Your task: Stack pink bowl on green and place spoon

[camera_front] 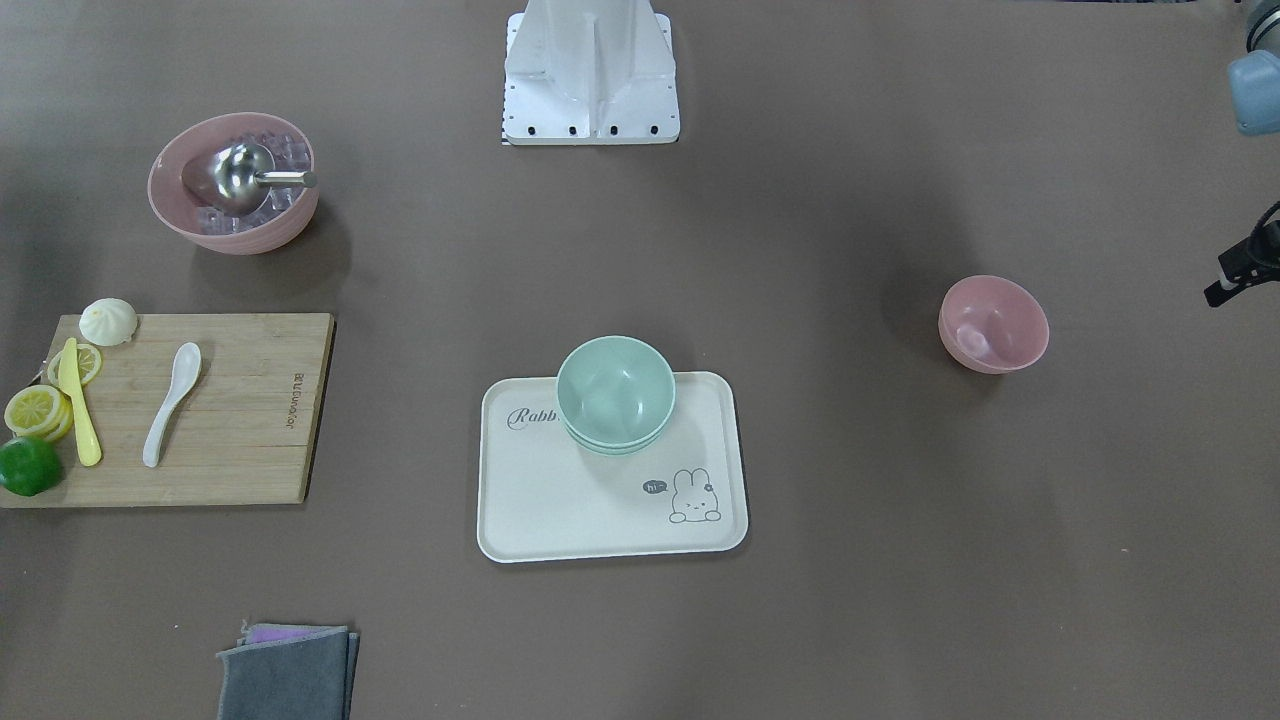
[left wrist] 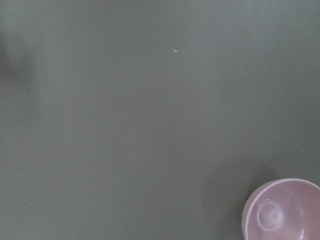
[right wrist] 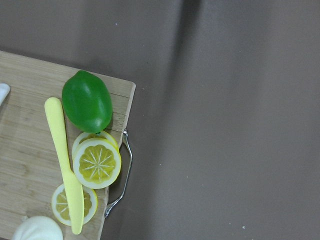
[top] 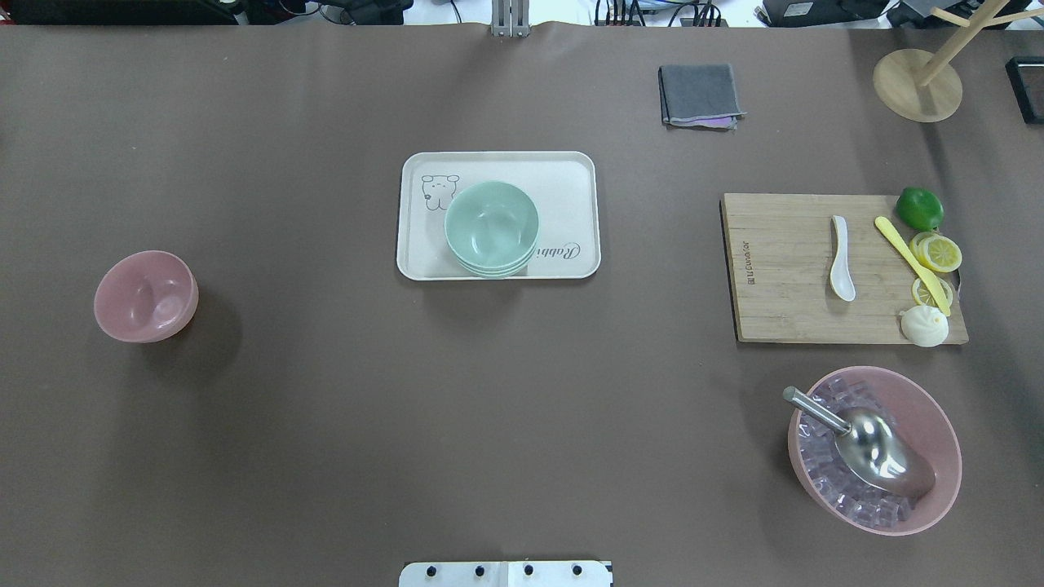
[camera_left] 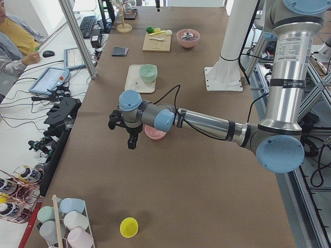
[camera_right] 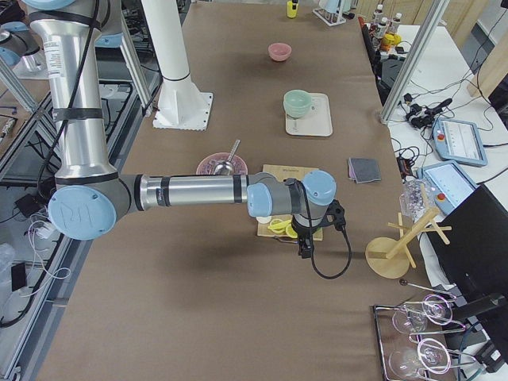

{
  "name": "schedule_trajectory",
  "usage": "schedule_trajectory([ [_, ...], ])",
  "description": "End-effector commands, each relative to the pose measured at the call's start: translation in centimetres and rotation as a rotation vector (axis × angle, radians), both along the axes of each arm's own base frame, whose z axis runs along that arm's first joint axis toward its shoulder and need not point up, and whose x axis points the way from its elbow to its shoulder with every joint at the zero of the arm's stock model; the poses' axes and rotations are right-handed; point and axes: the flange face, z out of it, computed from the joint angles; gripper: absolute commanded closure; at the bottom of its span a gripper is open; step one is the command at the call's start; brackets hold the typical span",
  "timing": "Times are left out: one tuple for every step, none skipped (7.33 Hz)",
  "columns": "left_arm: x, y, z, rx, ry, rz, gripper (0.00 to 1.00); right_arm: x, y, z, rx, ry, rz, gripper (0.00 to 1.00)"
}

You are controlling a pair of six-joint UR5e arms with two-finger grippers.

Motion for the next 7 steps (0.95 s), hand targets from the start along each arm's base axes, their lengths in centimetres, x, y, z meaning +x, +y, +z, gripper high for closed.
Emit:
schedule_trajectory([
  [0.4,0.2,0.0,0.037,0.009,0.006,0.02,-0.1,0.0,-0.1,0.002,0.0,-0.002,0.0],
  [0.6,0.1,0.0,0.038,0.007,0.003,0.02,-0.1,0.0,-0.2,0.004,-0.001,-0.002,0.0],
  [0.7,0.0,0.1,0.04,0.002,0.004,0.02,0.0,0.0,-0.2,0.003,-0.001,0.001,0.0],
  [1.9,0.0,0.0,0.045,0.001,0.03,0.02,-0.2,0.0,-0.2,0.003,-0.001,-0.002,0.0],
  [2.2,0.1,0.0,0.045,0.001,0.035,0.02,-0.5,0.0,-0.3,0.004,-0.001,-0.008,0.0],
  [2.2,0.1,-0.1,0.047,0.002,0.035,0.02,-0.7,0.0,-0.3,0.006,-0.001,-0.013,0.0],
  [2.2,-0.1,-0.3,0.05,0.002,0.035,0.02,-1.2,-0.1,-0.4,0.033,-0.005,-0.019,0.0],
])
